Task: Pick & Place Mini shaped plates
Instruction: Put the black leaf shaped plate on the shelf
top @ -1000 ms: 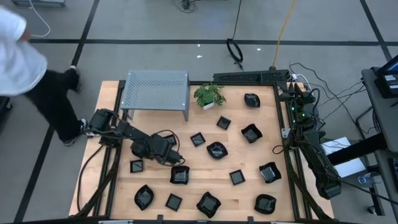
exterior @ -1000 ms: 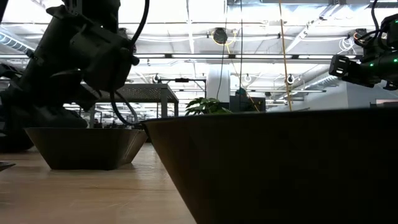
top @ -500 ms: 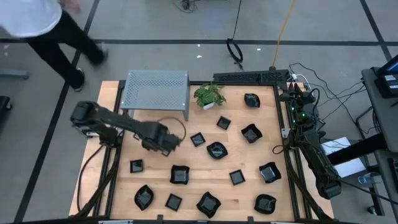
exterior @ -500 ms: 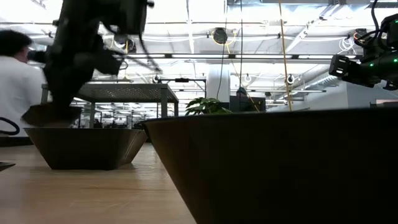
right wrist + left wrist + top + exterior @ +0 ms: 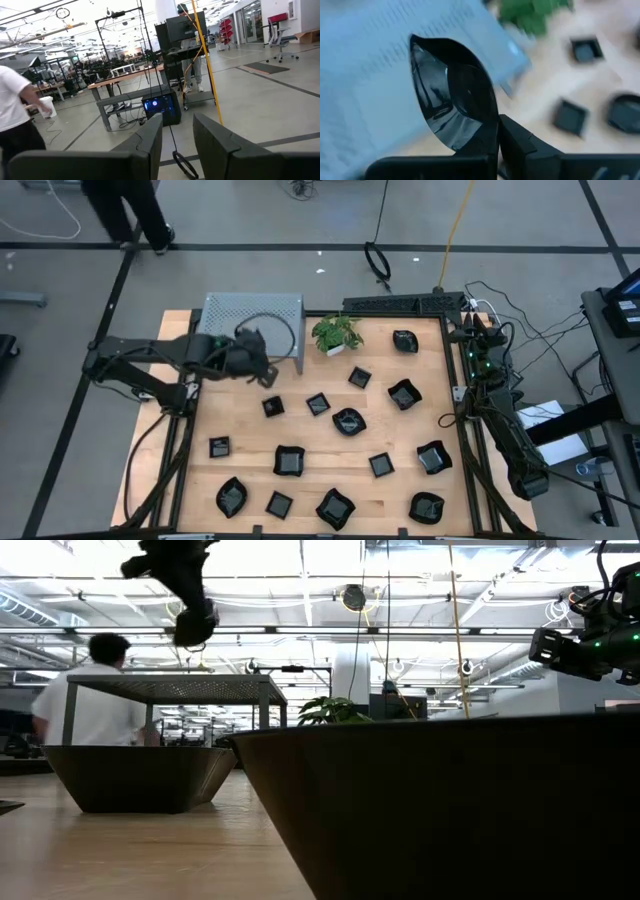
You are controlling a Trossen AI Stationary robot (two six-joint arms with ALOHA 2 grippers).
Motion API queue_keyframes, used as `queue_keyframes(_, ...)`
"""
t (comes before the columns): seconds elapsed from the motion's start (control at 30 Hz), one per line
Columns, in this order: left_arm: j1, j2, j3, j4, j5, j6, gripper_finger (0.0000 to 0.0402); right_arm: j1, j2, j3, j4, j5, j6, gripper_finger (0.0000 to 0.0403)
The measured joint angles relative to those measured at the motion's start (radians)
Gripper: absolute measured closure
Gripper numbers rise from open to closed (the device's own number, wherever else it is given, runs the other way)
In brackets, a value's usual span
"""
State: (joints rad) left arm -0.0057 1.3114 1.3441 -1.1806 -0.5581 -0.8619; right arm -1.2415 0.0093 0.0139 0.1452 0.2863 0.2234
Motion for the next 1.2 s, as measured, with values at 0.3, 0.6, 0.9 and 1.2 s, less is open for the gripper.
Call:
queue_keyframes(0.3, 0.333, 0.068, 0.002, -0.061, 0.001, 0.191, 0.0393, 0.000, 0.000, 0.000, 0.000, 0.000, 0.000, 0.0303)
queue_keyframes(0.6, 0.508, 0.172, 0.002, -0.173, 0.061, 0.293, 0.0395, 0.000, 0.000, 0.000, 0.000, 0.000, 0.000, 0.0303)
queue_keyframes(0.9, 0.579, 0.178, 0.002, -0.300, 0.051, 0.316, 0.0385, 0.000, 0.000, 0.000, 0.000, 0.000, 0.000, 0.0303)
queue_keyframes(1.2, 0.600, 0.178, 0.002, -0.314, 0.057, 0.306, 0.0318, 0.000, 0.000, 0.000, 0.000, 0.000, 0.000, 0.0303)
